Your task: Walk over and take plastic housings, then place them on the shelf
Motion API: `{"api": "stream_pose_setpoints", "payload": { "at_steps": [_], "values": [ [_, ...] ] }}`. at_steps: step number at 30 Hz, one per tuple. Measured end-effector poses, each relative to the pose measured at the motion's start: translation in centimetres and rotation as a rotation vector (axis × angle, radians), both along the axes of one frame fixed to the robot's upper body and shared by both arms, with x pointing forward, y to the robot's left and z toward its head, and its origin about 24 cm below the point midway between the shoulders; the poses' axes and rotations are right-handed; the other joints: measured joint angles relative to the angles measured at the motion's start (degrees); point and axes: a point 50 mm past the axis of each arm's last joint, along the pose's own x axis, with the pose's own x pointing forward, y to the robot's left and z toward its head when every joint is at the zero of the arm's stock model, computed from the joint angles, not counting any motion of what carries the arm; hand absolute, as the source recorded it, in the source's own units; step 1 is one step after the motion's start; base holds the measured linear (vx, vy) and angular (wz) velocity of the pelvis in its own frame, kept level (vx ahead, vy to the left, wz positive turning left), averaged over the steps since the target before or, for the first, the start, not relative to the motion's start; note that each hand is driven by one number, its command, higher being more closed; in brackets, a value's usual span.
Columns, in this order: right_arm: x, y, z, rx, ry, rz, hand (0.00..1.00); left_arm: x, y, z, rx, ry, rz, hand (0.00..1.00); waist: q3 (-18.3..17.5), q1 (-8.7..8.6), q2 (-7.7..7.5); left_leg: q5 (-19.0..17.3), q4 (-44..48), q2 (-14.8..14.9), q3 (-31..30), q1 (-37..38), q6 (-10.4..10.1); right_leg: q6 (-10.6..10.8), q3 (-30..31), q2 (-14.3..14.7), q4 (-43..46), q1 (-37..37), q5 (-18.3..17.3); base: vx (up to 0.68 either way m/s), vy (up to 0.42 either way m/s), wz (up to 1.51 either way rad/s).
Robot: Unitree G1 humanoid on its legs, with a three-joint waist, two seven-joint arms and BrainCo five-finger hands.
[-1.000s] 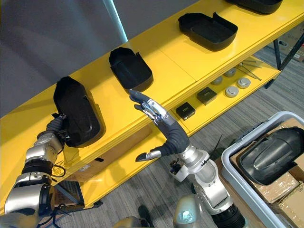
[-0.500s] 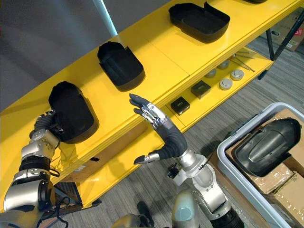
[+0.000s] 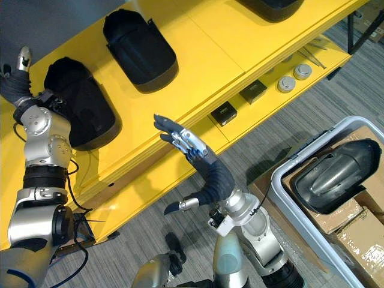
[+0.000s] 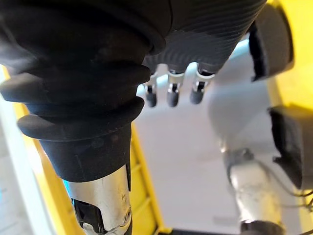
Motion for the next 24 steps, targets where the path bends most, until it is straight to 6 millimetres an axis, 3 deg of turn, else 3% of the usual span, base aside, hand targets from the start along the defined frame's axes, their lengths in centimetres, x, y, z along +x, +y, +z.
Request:
{"api": "stream_pose_setpoints", "payload": {
  "at_steps": [4,6,8,12,13,16,19,20,23,24],
  "values": [
    [0.2,0.0,-0.2,-0.007,0.008,-0.027,0.00,-1.0,-0.9,1.9,0.063,-0.112,-0.007,0.00,0.8,1.82,0.17,0.3,0.6,-0.1,-3.0,-2.0,-0.1,-0.4,-2.9,-0.7,0.7,0.0,-0.7,-0.03,-0.027,0.32],
    [0.5,0.0,-0.4,-0.026,-0.001,-0.070,0.00,-2.5,-1.6,2.7,0.115,-0.201,-0.023,0.00,0.8,3.06,0.17,0.4,1.2,-0.2,-4.1,-2.6,-0.1,-0.5,-3.9,-0.9,1.3,0.1,-1.1,0.00,-0.027,0.28],
    [1.0,0.0,-0.9,-0.048,0.007,-0.125,0.00,-5.2,-2.2,2.0,0.194,-0.298,-0.025,0.00,0.8,3.57,0.17,0.4,1.3,-0.1,-5.4,-2.7,-0.1,-0.7,-5.4,-1.0,1.2,1.0,-1.3,0.02,-0.020,0.25],
    [1.8,-1.3,-0.8,-0.032,-0.004,-0.265,0.00,-10.3,-3.1,-3.3,0.222,-0.344,0.056,0.00,0.8,6.25,0.18,0.4,1.6,-0.1,-8.1,-2.6,-0.1,-0.7,-8.6,-1.1,-0.5,4.1,-1.3,0.02,-0.015,0.31],
    [2.0,-1.6,-0.7,-0.020,-0.005,-0.298,0.00,-11.8,-3.3,-5.5,0.215,-0.302,0.102,0.00,0.8,7.24,0.17,0.3,1.9,0.0,-9.4,-2.5,-0.1,-0.7,-10.0,-1.1,-1.2,5.6,-1.3,0.00,-0.018,0.46],
    [2.1,-1.7,-0.5,0.026,-0.009,-0.324,0.00,-15.9,-4.0,-9.4,0.159,-0.195,0.191,0.00,0.7,10.10,0.05,0.1,2.5,0.0,-12.1,-2.3,-0.4,-0.7,-13.3,-1.0,-3.7,9.4,-1.2,-0.01,-0.017,0.47],
    [2.3,-1.3,-0.9,0.032,0.009,-0.358,0.00,-18.3,-3.6,-12.3,0.089,-0.062,0.223,0.00,-0.9,13.28,-0.29,0.1,2.4,-0.1,-14.5,-2.3,-0.4,-0.6,-16.4,-0.8,-6.3,12.5,-1.0,0.01,-0.019,0.42],
    [2.4,-1.1,-1.2,0.028,0.027,-0.357,1.00,-18.7,-3.4,-12.9,0.064,-0.034,0.224,0.00,-1.8,13.91,-0.49,0.1,2.3,-0.1,-14.9,-2.3,-0.4,-0.7,-17.1,-0.8,-6.9,12.9,-0.8,0.04,-0.012,0.38],
    [3.0,-0.3,-2.7,-0.002,0.104,-0.382,1.00,-19.9,-2.8,-15.7,0.011,0.132,0.223,0.00,-5.5,16.16,-2.12,0.1,1.7,-0.2,-16.1,-2.3,-0.4,-0.7,-18.8,-0.3,-10.1,15.2,0.3,0.07,-0.009,0.26],
    [3.3,0.0,-3.3,-0.003,0.139,-0.390,1.00,-20.2,-2.5,-17.4,0.017,0.240,0.212,0.00,-6.7,16.96,-2.89,0.1,1.6,-0.3,-16.9,-2.3,-0.5,-0.7,-19.8,-0.2,-11.3,16.3,0.6,0.09,-0.013,0.29]
  ]
}}
